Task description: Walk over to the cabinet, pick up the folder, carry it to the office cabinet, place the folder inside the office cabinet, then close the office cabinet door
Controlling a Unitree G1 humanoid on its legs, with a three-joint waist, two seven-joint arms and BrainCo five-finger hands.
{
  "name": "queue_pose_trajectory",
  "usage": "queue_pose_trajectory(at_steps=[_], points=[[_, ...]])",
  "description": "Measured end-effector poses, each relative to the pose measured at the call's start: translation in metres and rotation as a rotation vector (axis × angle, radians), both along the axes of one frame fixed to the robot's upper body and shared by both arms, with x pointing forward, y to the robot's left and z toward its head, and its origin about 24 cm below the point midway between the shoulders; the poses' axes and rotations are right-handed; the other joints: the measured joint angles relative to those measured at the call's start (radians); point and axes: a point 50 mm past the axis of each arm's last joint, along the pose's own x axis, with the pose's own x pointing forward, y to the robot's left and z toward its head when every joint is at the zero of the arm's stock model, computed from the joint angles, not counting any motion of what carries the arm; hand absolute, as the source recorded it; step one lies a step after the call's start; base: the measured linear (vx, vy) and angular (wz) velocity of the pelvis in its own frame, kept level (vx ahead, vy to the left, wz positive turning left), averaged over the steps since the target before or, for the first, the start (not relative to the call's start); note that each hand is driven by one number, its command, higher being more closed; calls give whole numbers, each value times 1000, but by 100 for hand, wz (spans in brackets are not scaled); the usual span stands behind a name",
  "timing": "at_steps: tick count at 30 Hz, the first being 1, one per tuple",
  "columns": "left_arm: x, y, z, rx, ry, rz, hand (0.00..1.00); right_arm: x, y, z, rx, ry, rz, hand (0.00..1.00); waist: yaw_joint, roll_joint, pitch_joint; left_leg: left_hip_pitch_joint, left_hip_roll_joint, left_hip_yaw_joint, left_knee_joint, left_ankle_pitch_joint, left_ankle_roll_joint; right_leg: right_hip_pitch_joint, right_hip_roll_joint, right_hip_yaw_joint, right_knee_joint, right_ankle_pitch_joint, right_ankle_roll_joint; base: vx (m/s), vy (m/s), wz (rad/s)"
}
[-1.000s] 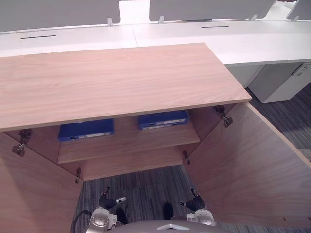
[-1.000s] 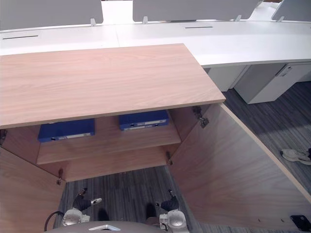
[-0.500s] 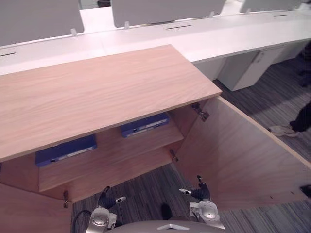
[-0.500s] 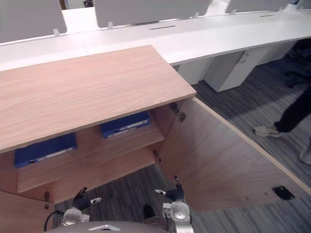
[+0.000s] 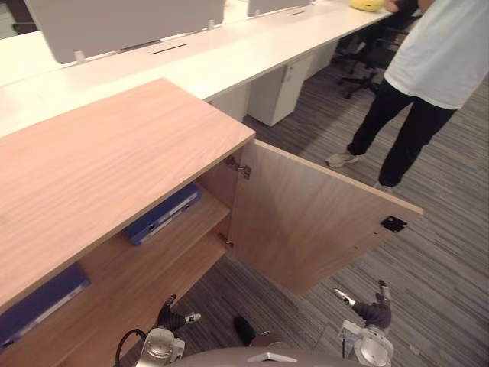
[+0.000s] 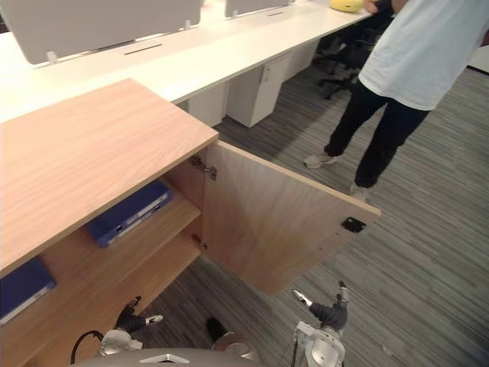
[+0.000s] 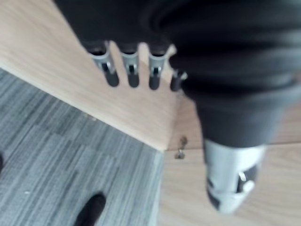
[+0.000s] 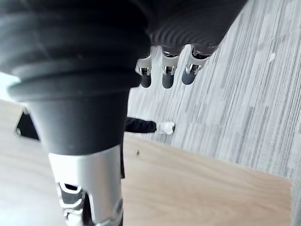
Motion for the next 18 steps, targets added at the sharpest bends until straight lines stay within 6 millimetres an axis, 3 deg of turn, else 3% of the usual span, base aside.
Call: queue_pose_trajectory(at_steps=[4,9,18], points=[[13,-13,4,-33,-35,-8,0,-2,-15,12,4,-96,-122,0,-19,24,0,1,-2,25,0,-8,9,-17,9,13,16,2,3,44,-58,-24],[18,-18,6,-57,-50,-14,0,3,-30,22,20,-200,-227,0,-22,37,1,2,-6,29,0,-22,7,-23,5,12,23,4,5,-2,-62,-5],[10,-20,3,-80,-26,-7,0,43,-55,57,6,-432,-245,0,-18,91,20,-22,-18,-10,-1,-29,9,-45,-7,5,34,-2,14,0,-70,2]])
